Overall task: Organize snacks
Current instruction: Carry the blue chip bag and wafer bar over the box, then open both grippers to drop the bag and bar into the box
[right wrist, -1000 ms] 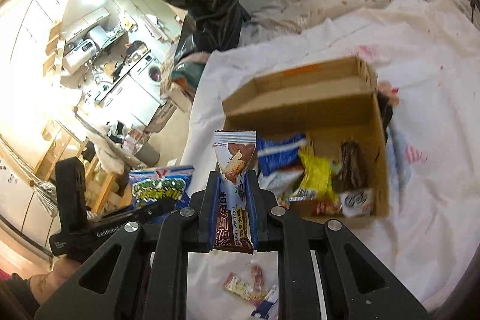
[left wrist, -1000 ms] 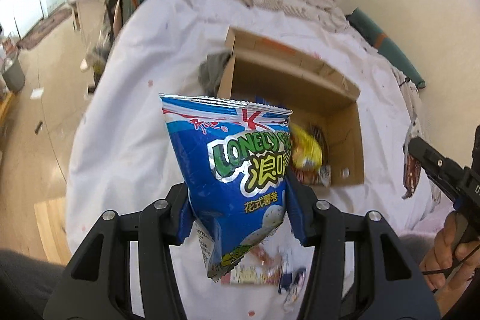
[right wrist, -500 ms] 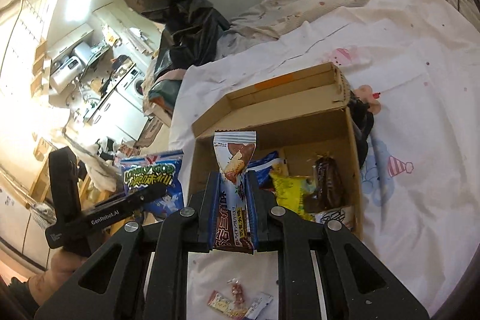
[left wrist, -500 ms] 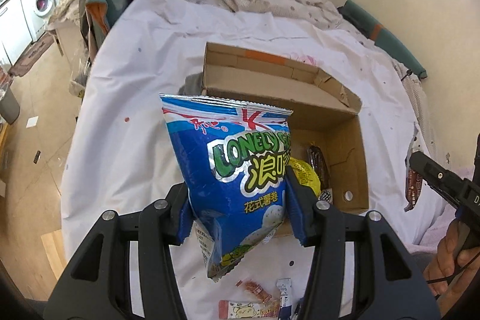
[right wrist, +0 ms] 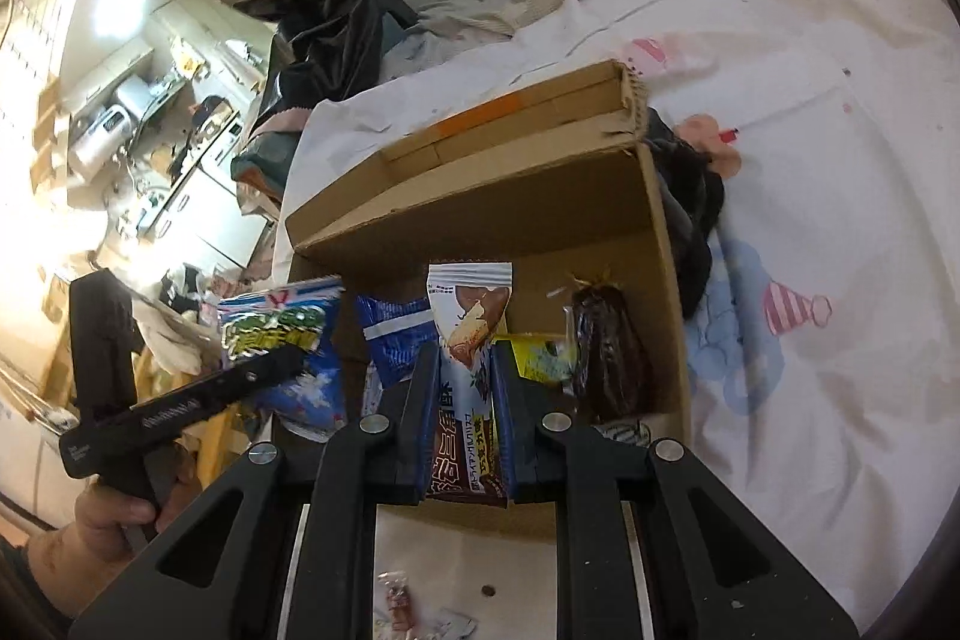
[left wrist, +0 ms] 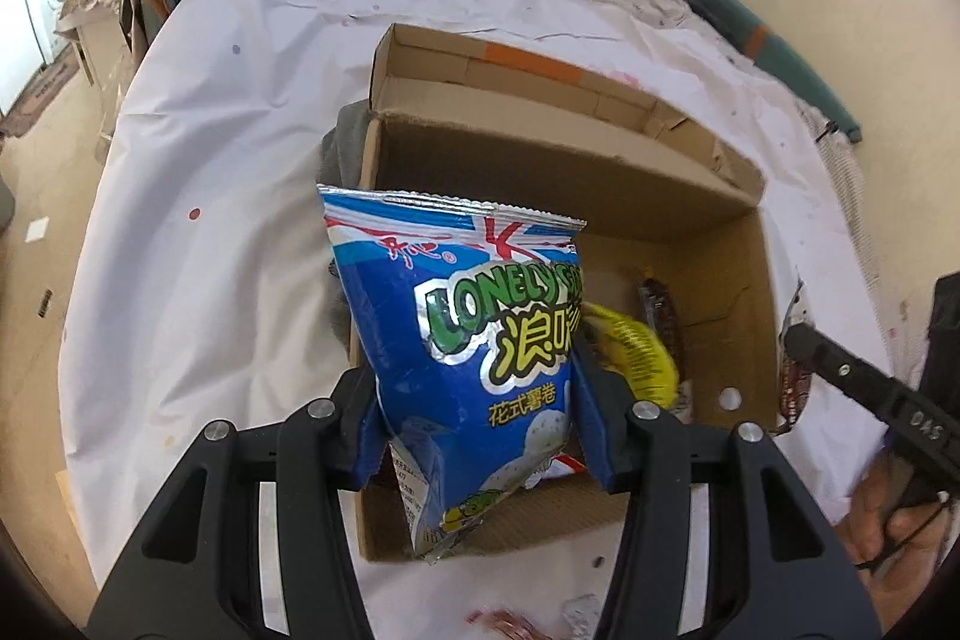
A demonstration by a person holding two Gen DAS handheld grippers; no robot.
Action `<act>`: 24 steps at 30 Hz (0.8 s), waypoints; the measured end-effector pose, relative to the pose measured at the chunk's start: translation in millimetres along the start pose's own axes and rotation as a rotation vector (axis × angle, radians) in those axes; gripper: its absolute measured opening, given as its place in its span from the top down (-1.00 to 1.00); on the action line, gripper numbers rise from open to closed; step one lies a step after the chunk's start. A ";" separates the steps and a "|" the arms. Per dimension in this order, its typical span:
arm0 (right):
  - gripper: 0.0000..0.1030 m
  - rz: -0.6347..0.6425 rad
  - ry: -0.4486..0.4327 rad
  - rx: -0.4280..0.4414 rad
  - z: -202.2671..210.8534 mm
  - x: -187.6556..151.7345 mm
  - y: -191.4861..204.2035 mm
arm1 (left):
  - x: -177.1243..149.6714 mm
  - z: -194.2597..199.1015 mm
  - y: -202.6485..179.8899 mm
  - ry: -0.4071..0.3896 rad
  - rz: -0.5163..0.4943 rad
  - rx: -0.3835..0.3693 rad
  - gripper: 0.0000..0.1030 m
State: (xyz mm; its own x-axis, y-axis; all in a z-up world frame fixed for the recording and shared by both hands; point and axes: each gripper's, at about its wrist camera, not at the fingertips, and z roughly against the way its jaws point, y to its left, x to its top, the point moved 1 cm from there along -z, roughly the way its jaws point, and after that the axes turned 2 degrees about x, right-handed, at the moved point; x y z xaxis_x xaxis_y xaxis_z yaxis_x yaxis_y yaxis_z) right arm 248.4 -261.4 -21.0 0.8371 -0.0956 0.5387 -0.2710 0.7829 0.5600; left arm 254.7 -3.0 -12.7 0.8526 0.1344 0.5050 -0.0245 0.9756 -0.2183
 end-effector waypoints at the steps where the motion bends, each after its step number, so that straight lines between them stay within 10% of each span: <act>1: 0.65 0.010 0.014 -0.012 -5.1 0.0 -0.3 | 0.3 -1.5 -1.1 -0.008 -0.003 0.011 0.06; 24: 0.60 0.031 0.111 -0.054 -30.3 -5.3 -4.5 | -0.3 -14.0 -18.9 -0.019 -0.041 0.001 0.03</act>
State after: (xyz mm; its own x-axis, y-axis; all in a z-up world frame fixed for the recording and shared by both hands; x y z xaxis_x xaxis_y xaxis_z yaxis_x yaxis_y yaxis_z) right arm 259.5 -245.8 -45.4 0.8771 -0.0042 0.4802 -0.2742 0.8166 0.5080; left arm 262.2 -23.8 -20.5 0.8431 0.0975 0.5289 0.0095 0.9806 -0.1959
